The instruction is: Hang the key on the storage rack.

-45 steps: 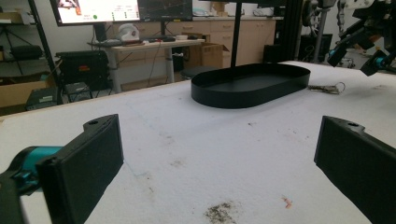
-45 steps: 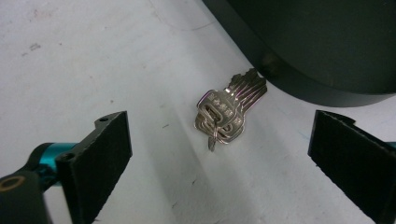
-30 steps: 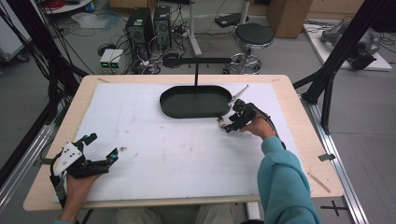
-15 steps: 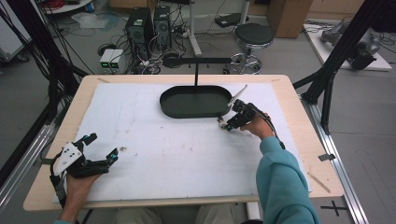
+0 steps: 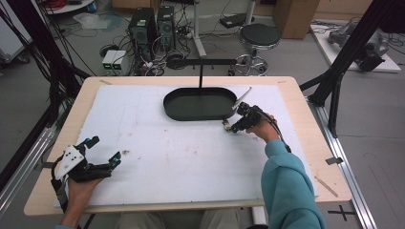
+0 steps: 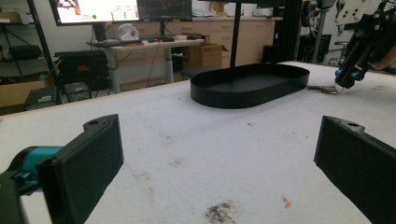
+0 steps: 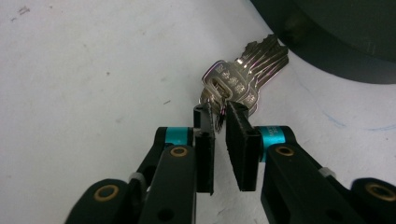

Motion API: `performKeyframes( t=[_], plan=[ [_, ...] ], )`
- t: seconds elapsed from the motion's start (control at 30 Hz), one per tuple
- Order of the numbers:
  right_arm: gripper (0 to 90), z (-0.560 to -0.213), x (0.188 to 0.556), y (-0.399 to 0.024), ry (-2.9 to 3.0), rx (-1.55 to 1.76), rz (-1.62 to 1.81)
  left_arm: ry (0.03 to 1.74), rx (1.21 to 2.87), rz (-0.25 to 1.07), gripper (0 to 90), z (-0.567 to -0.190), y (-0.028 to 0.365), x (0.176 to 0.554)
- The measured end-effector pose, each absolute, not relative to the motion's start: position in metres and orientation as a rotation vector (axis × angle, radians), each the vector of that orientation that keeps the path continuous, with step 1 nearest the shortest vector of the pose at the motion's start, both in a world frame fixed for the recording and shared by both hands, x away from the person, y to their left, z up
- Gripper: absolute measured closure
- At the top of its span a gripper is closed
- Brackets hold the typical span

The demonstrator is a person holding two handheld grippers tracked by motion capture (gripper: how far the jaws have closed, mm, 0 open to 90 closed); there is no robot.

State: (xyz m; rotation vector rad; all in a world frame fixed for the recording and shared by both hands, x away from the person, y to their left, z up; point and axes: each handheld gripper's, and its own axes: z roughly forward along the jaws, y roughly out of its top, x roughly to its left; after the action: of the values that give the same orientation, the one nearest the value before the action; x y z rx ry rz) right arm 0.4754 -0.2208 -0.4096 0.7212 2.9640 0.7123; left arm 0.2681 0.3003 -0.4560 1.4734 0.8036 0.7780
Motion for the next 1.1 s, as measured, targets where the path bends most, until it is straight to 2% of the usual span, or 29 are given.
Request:
performKeyframes(
  t=[0.13,0.87,1.1],
  plan=[
    [86.8,-0.408,0.475,-0.221,2.948,0.710,0.700,0.804,1.473,0.777,1.7,-0.456,0.300,0.268],
    [89.2,-0.407,0.472,-0.219,2.924,0.873,0.717,0.802,1.474,0.778,1.7,-0.456,0.300,0.268],
    [89.2,-0.386,0.467,-0.228,2.858,0.897,0.861,0.804,1.472,0.779,1.7,-0.456,0.300,0.268]
  ],
)
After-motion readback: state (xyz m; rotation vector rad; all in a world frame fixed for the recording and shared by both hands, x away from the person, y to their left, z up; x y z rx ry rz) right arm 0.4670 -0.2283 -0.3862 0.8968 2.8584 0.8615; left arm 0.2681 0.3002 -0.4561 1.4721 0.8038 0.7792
